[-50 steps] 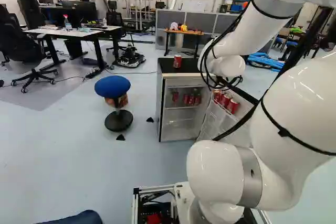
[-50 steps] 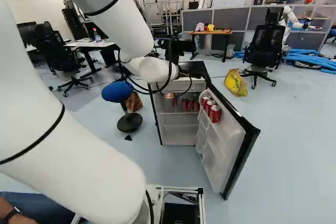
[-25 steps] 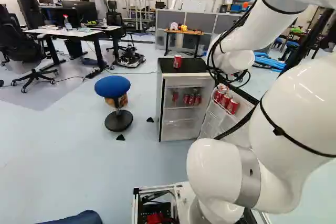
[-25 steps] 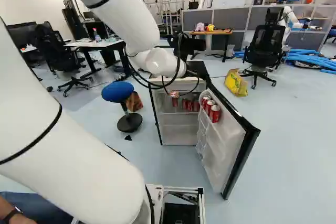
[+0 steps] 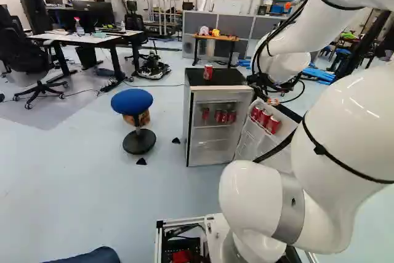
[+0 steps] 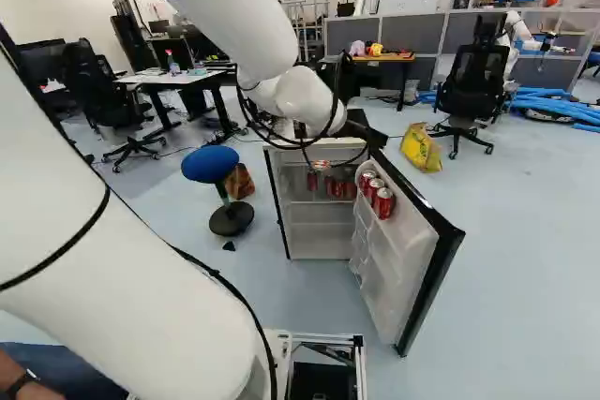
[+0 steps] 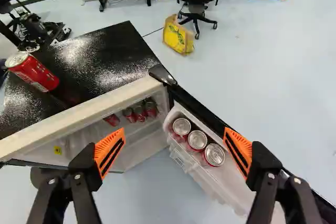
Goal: Grab a drink from the fridge
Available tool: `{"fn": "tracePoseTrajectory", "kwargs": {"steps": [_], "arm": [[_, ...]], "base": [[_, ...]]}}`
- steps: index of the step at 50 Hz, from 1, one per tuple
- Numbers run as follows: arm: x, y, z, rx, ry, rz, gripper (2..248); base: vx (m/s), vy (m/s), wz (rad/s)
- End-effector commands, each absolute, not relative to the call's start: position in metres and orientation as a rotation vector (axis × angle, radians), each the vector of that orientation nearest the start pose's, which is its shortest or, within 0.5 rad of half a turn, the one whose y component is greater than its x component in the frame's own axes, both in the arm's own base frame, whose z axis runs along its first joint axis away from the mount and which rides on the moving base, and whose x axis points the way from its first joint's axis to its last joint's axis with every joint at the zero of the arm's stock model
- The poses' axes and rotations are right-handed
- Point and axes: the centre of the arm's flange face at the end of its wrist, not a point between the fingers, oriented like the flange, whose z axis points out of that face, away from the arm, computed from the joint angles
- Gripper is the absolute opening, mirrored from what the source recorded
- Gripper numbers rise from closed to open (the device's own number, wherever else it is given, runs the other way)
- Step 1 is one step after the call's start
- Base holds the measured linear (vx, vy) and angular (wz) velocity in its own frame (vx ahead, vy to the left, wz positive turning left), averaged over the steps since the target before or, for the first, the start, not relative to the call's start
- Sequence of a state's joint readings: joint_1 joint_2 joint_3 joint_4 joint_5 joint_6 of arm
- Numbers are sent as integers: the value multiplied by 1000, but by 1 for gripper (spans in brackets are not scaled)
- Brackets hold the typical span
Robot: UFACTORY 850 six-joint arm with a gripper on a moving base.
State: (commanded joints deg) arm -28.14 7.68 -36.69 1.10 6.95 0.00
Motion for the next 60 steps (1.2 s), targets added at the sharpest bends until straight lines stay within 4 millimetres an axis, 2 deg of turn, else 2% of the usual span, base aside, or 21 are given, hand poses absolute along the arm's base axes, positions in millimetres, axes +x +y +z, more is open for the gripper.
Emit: {"fn": "tracePoseTrajectory", "kwargs": {"steps": [44,60], "arm": [[364,-258,528,-3056,908,-1083,247],[368,-283,522,-3093,955,-886,247]], "base": [[0,0,0],[0,0,0]]}}
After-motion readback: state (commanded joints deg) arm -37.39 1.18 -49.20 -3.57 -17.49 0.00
